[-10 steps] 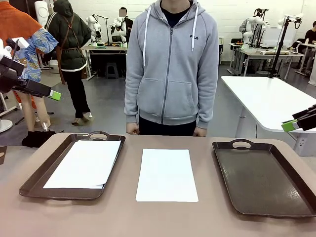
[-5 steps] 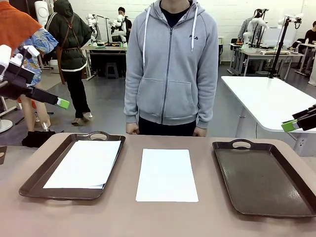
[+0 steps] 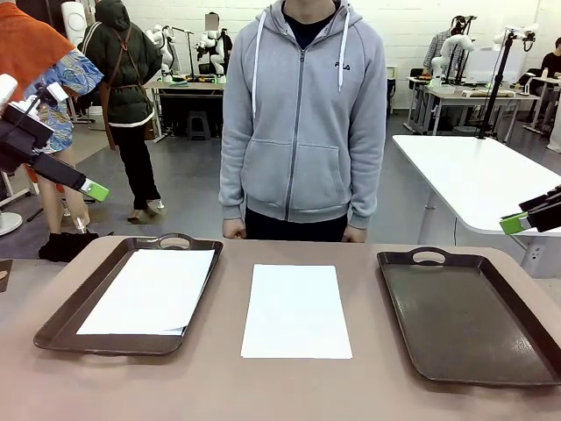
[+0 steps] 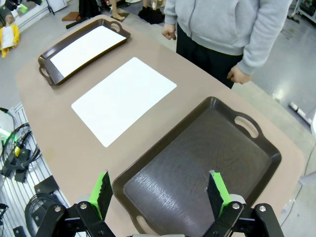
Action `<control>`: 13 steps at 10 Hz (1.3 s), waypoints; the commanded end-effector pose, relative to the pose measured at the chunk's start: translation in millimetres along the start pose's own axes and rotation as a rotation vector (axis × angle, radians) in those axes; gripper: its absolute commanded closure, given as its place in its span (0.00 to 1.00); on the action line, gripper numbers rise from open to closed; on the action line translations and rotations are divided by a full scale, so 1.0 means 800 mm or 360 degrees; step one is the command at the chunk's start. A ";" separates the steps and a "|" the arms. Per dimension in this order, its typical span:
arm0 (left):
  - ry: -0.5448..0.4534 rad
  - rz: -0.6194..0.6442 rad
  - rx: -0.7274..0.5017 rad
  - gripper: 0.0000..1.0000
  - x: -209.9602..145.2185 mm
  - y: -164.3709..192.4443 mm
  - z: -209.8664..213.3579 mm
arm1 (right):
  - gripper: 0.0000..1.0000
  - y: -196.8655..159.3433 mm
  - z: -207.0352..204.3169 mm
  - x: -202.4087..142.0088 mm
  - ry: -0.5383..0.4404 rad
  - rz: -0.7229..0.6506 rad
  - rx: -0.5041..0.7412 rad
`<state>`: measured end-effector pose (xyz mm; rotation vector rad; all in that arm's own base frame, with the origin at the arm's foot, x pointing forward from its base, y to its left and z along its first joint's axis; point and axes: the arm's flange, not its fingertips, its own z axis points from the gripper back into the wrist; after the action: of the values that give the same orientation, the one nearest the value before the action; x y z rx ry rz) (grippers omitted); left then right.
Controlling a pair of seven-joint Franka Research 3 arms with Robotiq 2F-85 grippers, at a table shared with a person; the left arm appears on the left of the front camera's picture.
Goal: Sort the A4 documents.
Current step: Receive the A4 Paper.
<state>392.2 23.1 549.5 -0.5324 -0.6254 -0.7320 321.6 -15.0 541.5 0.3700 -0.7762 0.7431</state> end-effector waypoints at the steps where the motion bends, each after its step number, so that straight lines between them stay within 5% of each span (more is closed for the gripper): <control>1: 0.0026 -0.0027 -0.0011 0.00 0.003 0.007 -0.002 | 0.00 -0.001 -0.004 0.000 -0.0012 -0.0002 0.0027; 13: 0.0051 0.0022 -0.0005 0.00 0.002 0.003 -0.011 | 0.00 -0.001 -0.004 0.000 -0.0012 -0.0002 0.0027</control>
<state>398.7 16.9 543.7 -0.5122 -0.5826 -0.7194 321.6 -15.0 541.5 0.3700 -0.7761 0.7431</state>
